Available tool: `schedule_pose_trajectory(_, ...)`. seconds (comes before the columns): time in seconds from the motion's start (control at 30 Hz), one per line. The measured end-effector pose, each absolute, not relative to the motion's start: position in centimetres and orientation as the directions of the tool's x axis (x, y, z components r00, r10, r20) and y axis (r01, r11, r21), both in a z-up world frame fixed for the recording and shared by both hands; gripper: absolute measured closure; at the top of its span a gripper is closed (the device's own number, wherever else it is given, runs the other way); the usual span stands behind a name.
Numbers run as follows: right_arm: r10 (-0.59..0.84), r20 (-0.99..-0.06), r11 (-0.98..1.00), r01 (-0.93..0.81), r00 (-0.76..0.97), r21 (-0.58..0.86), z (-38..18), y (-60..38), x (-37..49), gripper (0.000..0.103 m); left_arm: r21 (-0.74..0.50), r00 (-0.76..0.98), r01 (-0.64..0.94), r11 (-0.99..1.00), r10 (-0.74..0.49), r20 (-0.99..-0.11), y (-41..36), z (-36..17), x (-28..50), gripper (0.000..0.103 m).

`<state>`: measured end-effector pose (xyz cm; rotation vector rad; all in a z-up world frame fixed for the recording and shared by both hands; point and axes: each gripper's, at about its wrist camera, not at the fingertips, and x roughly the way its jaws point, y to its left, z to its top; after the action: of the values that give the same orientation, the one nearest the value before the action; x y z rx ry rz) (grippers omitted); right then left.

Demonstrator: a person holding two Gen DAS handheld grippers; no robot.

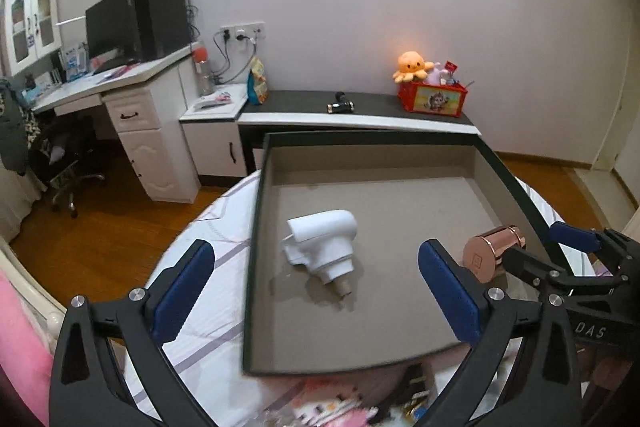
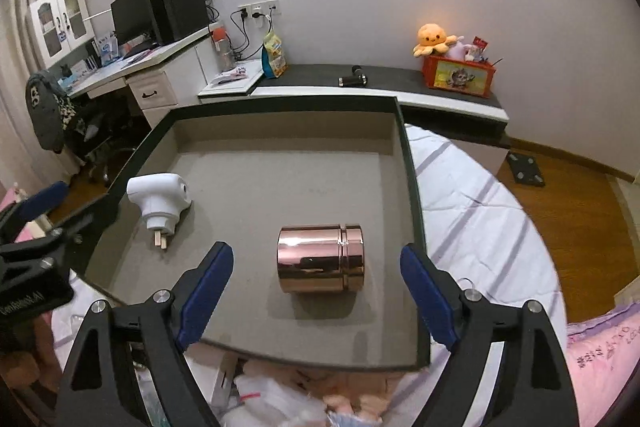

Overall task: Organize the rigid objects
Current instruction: 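Carry the adapter and canister into the pink box and release both, then withdraw both tools from the box back over the bed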

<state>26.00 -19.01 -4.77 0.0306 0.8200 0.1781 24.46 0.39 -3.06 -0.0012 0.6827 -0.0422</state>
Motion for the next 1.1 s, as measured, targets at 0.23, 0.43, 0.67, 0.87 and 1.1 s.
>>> schedule_pose_trajectory(0.23, 0.187, -0.676, 0.982, -0.143, 0.713, 0.121, -2.8, -19.1, 22.1, 0.016, -0.061, 0.825, 0.029, 0.998, -0.058, -0.562, 2.6, -1.2, 19.4, 0.000)
schedule_pose_trajectory(0.43, 0.182, -0.619, 0.983, -0.139, 0.764, 0.118, -0.7, -19.2, 17.7, 0.016, -0.056, 0.844, 0.004, 0.998, -0.034, -0.535, 3.6, -0.7, 15.1, 0.000)
schedule_pose_trajectory(0.67, 0.135, -0.550, 0.990, -0.089, 0.824, 0.110, 1.4, -19.8, 12.8, 0.016, -0.074, 0.868, -0.015, 0.997, -0.024, -0.496, 4.4, -0.2, 10.2, 0.000)
schedule_pose_trajectory(0.87, 0.137, -0.512, 0.988, -0.078, 0.848, 0.136, 1.7, -20.5, 8.8, 0.016, -0.082, 0.875, -0.027, 0.996, -0.016, -0.483, 4.3, -0.4, 7.1, 0.000)
schedule_pose_trajectory(1.1, 0.145, -0.481, 0.986, -0.087, 0.865, 0.142, 1.4, -20.5, 4.5, 0.016, -0.084, 0.876, -0.032, 0.996, -0.012, -0.483, 3.7, -1.3, 4.1, 0.000)
